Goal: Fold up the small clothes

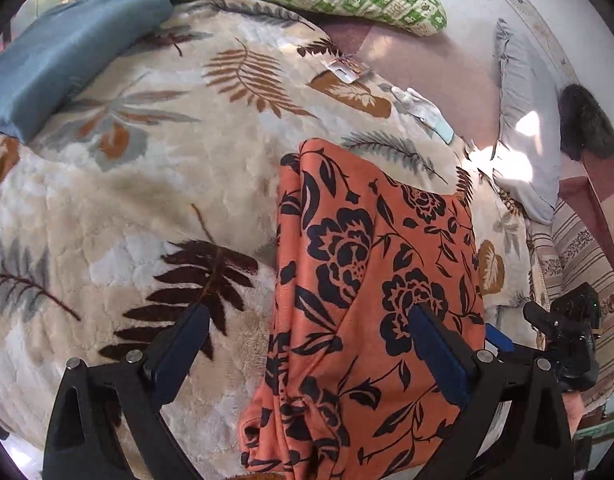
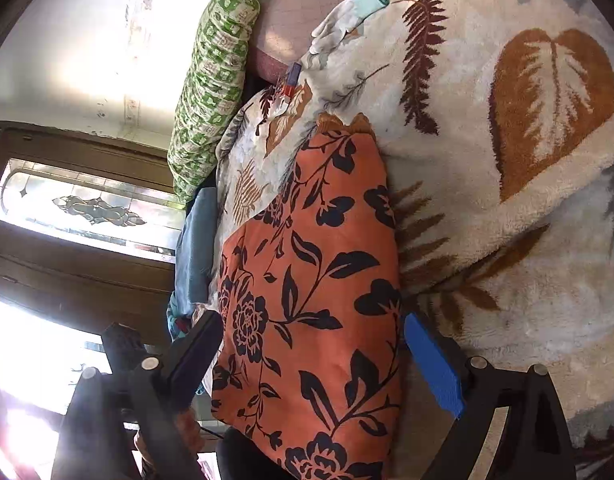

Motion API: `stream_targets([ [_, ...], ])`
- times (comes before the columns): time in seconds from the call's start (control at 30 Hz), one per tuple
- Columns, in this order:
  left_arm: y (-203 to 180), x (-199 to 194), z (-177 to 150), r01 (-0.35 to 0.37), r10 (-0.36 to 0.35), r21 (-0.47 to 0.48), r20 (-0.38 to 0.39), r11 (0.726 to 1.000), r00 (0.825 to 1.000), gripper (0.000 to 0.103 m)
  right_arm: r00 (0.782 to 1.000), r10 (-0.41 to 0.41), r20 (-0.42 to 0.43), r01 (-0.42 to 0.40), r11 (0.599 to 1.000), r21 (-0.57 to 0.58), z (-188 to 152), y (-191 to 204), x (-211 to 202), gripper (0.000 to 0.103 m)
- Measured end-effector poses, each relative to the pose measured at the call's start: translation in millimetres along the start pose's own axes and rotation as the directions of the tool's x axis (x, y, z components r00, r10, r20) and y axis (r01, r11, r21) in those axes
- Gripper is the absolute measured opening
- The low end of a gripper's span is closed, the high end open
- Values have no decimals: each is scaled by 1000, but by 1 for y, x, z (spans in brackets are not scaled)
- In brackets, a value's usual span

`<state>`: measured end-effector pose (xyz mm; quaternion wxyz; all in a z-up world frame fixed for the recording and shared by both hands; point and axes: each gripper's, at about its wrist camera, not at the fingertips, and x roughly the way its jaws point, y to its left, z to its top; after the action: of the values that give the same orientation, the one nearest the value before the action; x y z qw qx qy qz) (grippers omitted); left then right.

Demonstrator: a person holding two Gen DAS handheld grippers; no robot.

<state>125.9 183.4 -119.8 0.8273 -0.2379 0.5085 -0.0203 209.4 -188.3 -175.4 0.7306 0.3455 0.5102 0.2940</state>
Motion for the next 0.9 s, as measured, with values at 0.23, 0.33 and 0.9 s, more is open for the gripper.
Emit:
stream_targets([
  [0.23, 9, 28, 4, 152, -158, -76, -81, 985, 984, 100, 994, 84, -74, -81, 996, 40, 1, -18, 32, 95],
  [0.33, 9, 35, 3, 208, -219, -110, -99, 972, 971, 100, 991, 101, -90, -98, 995, 35, 1, -19, 40, 95],
  [0.9, -3, 51, 0, 155, -157, -27, -130, 988, 979, 41, 967, -214, -140, 191, 968, -163, 0, 20, 69, 54],
])
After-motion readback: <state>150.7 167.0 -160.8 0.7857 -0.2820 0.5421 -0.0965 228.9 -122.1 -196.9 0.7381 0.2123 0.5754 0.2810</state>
